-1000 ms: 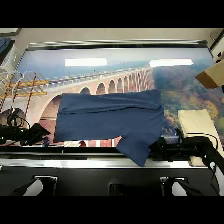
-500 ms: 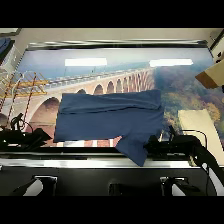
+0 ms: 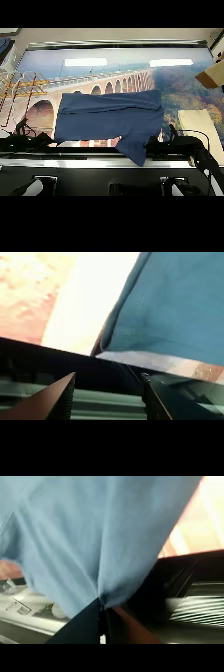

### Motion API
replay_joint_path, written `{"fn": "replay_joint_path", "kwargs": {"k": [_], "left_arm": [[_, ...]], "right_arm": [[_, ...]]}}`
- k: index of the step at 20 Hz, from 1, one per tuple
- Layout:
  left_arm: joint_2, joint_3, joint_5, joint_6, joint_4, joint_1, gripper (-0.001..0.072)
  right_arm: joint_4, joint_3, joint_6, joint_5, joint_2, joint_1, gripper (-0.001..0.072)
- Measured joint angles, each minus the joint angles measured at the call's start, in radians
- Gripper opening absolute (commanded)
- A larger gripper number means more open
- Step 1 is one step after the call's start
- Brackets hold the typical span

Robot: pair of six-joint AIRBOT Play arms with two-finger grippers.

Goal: Fold the clothes and pants, and hang the long-sleeved shirts on hangers.

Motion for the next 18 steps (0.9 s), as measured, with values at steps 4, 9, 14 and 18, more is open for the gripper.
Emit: {"fn": "replay_joint_path", "kwargs": {"k": [4,9,14,18], "left_arm": [[-0.029,-0.007,0.071,0.003,-0.038,0.0,0.0477],[-0.093,-0.007,0.1,0.022,-0.13,-0.001,0.0474],[-0.148,-0.01,0.114,0.03,-0.146,-0.038,0.0014],[-0.099,-0.011,0.057,0.01,-0.115,-0.042,0.0013]], "right_arm": [[0.001,0.0,0.007,-0.034,0.042,0.0,0.0027],[0.002,0.0,0.032,-0.05,0.106,0.0,0.0027],[0.002,0.0,0.056,-0.056,0.168,0.0,0.0026],[-0.002,0.011,0.074,-0.114,0.248,0.0,0.0025]]}}
